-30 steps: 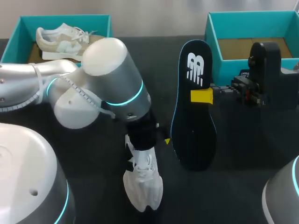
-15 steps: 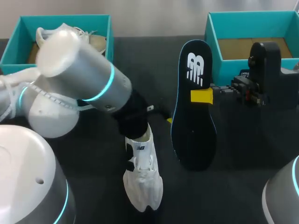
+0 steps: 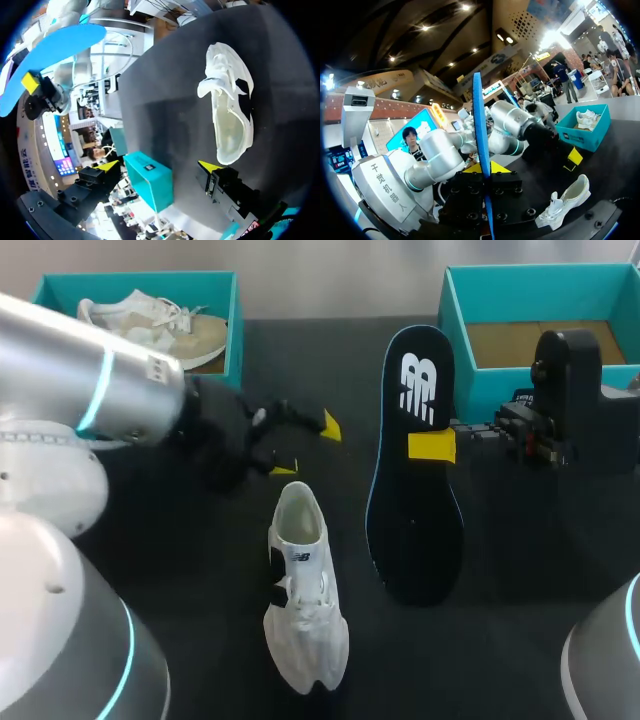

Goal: Take the shoe out of the shoebox, open the shoe tongue, remove and reinsert the insole, then place the shoe into the shoebox

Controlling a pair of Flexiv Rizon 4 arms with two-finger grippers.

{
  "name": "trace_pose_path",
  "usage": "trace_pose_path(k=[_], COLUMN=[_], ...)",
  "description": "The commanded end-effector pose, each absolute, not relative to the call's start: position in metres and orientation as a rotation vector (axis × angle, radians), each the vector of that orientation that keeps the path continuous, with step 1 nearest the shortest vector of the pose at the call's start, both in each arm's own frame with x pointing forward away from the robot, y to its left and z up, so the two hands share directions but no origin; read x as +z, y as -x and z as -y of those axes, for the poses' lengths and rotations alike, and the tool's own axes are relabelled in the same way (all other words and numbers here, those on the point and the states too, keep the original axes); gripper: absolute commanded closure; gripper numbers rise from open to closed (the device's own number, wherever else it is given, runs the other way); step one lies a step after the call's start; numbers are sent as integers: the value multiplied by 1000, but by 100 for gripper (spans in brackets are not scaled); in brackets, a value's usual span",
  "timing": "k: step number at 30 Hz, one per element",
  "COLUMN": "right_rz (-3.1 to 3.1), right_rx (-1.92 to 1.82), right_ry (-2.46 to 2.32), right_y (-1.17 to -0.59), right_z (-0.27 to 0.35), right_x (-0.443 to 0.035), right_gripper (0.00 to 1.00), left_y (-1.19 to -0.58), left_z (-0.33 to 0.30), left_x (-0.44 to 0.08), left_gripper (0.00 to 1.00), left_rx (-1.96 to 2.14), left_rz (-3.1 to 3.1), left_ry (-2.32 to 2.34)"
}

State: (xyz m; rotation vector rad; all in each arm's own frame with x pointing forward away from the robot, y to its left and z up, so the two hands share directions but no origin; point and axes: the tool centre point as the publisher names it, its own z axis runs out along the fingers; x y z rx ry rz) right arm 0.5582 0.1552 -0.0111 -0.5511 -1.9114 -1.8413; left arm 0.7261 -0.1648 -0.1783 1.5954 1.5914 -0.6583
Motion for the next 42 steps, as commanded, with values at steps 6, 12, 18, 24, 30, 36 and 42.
trace_pose_path(k=[6, 12, 18, 24, 30, 36, 42], right_rz=[1913, 1913, 1913, 1913, 1859, 1815, 1752], right_rx=[-1847, -1847, -1847, -1847, -1807, -1717, -1675], right_ry=[563, 563, 563, 563, 589, 612, 675], right_y=[-553, -553, -553, -553, -596, -649, -699], right_z=[-155, -155, -155, -155, -148, -140, -137], right_x=[-11, -11, -11, -11, -12, -16, -22], right_gripper=[100, 100, 100, 100, 100, 100, 100], left_y=[-723, -723, -723, -731, -734, -739, -742], left_z=[130, 130, 130, 118, 111, 102, 97], left_x=[-143, -143, -143, -140, -135, -133, -121], left_gripper=[0, 0, 0, 0, 0, 0, 0], left_rx=[-900, -900, -900, -1028, -1036, -1048, -1130], left_rz=[-1370, -1370, -1370, -1328, -1327, -1325, -1273], left_ry=[-1453, -1453, -1453, -1313, -1269, -1197, -1155])
